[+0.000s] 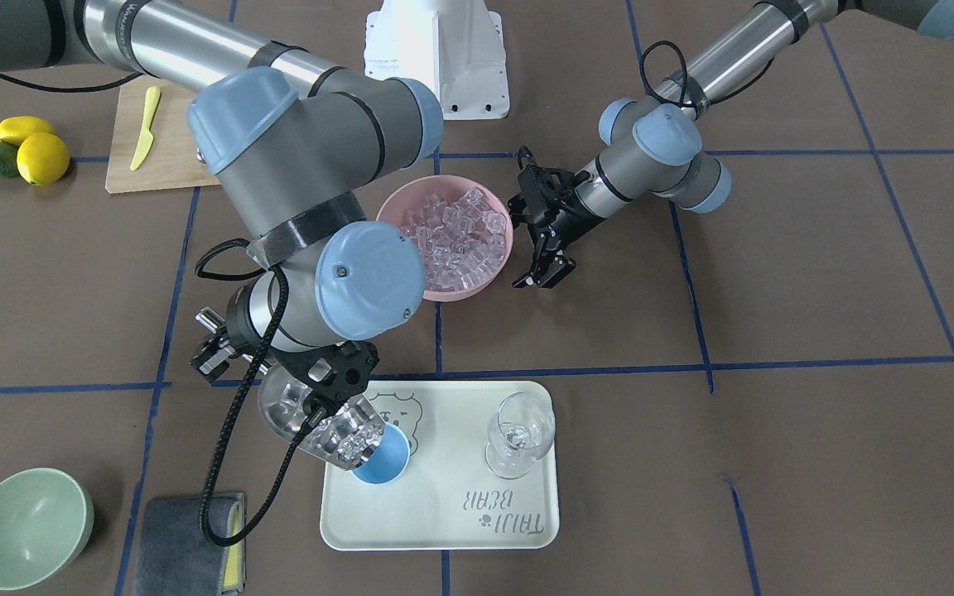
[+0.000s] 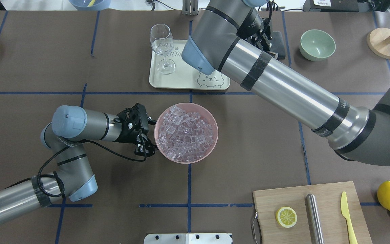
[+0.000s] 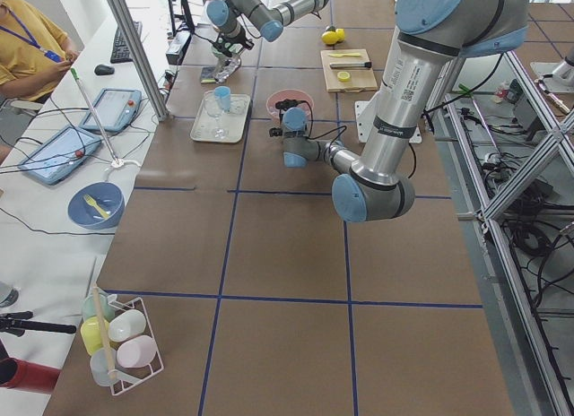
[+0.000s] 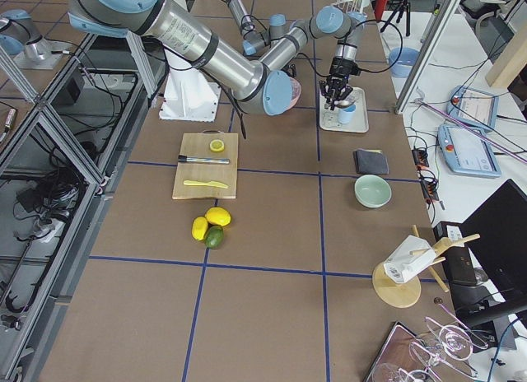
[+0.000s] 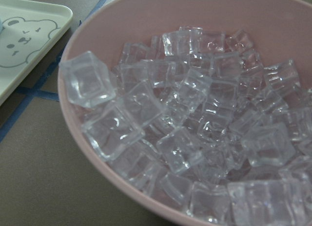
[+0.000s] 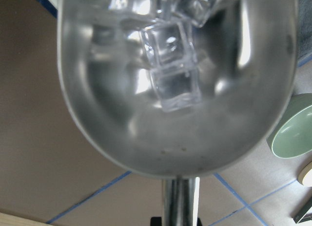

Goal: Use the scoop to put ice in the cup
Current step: 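Tilt the scoop over the blue cup to pour the ice in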

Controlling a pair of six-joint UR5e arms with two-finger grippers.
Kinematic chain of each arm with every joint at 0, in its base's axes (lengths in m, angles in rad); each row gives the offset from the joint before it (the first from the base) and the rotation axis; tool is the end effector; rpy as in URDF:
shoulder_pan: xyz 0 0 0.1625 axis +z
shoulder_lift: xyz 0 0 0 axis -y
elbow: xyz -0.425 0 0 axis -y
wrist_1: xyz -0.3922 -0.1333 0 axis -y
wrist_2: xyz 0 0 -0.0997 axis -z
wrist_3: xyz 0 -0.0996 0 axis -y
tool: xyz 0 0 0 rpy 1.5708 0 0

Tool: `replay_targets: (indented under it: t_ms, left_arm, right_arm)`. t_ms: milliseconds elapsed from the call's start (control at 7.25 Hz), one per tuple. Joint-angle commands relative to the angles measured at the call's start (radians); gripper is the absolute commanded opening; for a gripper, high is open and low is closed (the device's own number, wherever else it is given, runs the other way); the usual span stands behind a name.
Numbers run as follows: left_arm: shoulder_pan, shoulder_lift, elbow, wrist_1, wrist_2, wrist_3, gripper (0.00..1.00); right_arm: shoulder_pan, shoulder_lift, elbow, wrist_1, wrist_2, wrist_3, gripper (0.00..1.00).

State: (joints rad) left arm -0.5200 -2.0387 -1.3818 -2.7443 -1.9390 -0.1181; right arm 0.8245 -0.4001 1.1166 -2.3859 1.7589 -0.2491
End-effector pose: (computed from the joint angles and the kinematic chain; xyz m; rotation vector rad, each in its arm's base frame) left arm 0.5354 -0.4189 0.3458 1.0863 1.0988 1.0171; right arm -0.4432 -0.6482 0.1776 -0.1474 -0.1646 -0.9823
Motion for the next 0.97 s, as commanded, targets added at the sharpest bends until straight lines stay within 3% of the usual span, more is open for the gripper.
replay_targets:
  t_ms: [0,828]
  left_arm:
    - [0.0,0.0,0.004,0.0,0.0,0.0,1.0]
    - [0.0,0.0,0.004,0.0,0.0,0.0,1.0]
  right_arm:
    - [0.001,0.038,-0.008,-0.102,-0.021,-0.044,0.0]
    - [0.016,0.064,-0.009,-0.168,-0.035,-0.108,0.0]
